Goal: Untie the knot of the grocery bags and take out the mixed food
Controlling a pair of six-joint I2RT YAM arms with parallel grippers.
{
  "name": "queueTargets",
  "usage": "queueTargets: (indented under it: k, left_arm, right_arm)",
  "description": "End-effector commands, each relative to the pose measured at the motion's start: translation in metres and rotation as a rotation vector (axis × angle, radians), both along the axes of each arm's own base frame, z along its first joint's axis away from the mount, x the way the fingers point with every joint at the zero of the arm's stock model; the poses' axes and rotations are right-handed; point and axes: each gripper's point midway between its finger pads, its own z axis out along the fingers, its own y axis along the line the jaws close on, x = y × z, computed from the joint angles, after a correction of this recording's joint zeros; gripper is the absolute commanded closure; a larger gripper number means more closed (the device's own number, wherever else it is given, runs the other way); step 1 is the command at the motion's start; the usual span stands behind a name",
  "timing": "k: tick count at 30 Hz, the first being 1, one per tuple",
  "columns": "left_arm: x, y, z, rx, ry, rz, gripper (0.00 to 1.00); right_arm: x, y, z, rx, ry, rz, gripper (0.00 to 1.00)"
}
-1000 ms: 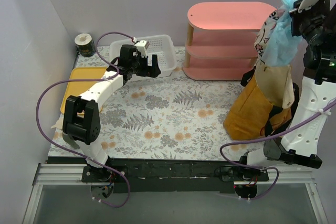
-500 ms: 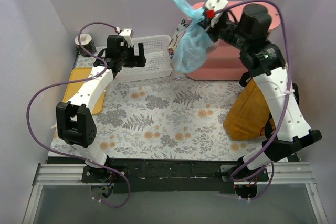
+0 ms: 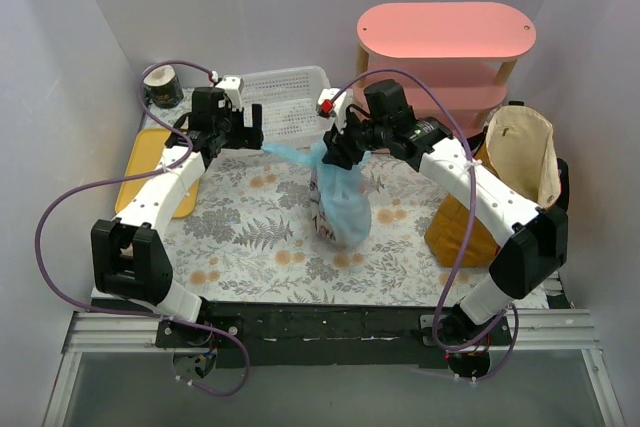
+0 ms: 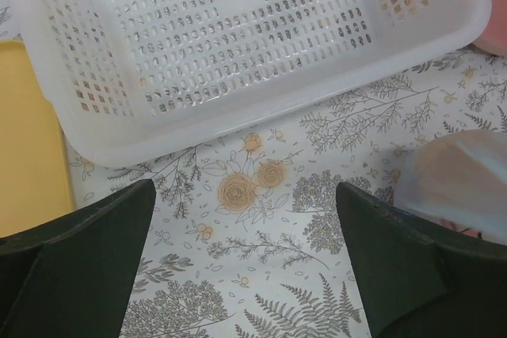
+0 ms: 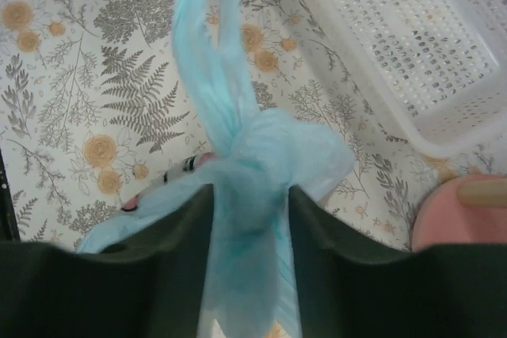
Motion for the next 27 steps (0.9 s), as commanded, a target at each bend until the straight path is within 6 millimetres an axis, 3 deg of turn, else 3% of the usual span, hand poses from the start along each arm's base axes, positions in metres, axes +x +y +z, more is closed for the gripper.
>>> queueTargets:
  k: [1, 3, 5, 9, 10, 12, 14, 15, 18, 19, 21, 22, 23, 24, 25, 27]
  left_arm:
    - [-0.012, -0.007, 0.002, 0.003, 0.003, -0.055, 0.02]
    - [-0.015, -0.013, -0.006, -0.012, 0.028, -0.084, 0.02]
    - [-0.016, -0.017, -0.013, -0.03, 0.049, -0.097, 0.02]
    - [-0.02, -0.034, -0.011, -0.084, 0.082, -0.177, 0.02]
    - [-0.03, -0.049, -0.007, -0.129, 0.095, -0.271, 0.02]
    - [-0.045, -0.055, -0.006, -0.12, 0.11, -0.371, 0.02]
    - [-0.056, -0.05, -0.004, -0.083, 0.124, -0.39, 0.02]
    - [-0.063, -0.041, 0.007, -0.03, 0.078, -0.4, 0.02]
    - [-0.093, -0.028, 0.002, 0.096, 0.027, -0.498, 0.04]
    - [-0.116, -0.024, -0.005, 0.12, 0.016, -0.541, 0.08]
    - [-0.144, -0.03, -0.011, 0.146, -0.029, -0.681, 0.16]
    - [-0.156, -0.03, -0.008, 0.192, -0.09, -0.745, 0.16]
    - [-0.172, -0.035, -0.03, 0.193, -0.061, -0.8, 0.17]
    - [-0.175, -0.038, -0.033, 0.191, -0.08, -0.818, 0.18]
    - [-0.17, -0.042, -0.03, 0.196, -0.132, -0.822, 0.18]
    - [-0.171, -0.048, -0.044, 0.194, -0.129, -0.853, 0.16]
  right_arm:
    - [0.002, 0.006, 0.039, 0.124, -0.032, -0.059, 0.4]
    - [0.007, 0.001, 0.052, 0.131, -0.078, -0.09, 0.35]
    - [0.011, -0.006, 0.052, 0.103, -0.107, -0.123, 0.34]
    - [0.007, -0.022, 0.028, 0.029, -0.125, -0.131, 0.35]
    - [0.003, -0.027, 0.012, -0.002, -0.106, -0.125, 0.35]
    - [0.004, -0.033, -0.006, -0.051, -0.098, -0.122, 0.35]
    - [0.011, -0.041, -0.032, -0.103, -0.072, -0.157, 0.36]
    - [0.017, -0.043, -0.038, -0.112, -0.071, -0.175, 0.37]
    - [0.036, -0.047, -0.057, -0.147, -0.061, -0.252, 0.4]
    - [0.046, -0.045, -0.065, -0.15, -0.059, -0.273, 0.41]
    - [0.059, -0.041, -0.065, -0.128, -0.047, -0.311, 0.41]
    - [0.066, -0.036, -0.075, -0.129, -0.028, -0.317, 0.41]
    - [0.07, -0.033, -0.078, -0.127, -0.014, -0.32, 0.41]
    - [0.076, -0.03, -0.075, -0.109, -0.002, -0.333, 0.42]
    - [0.079, -0.025, -0.088, -0.115, 0.031, -0.329, 0.42]
    - [0.084, -0.021, -0.093, -0.105, 0.066, -0.328, 0.42]
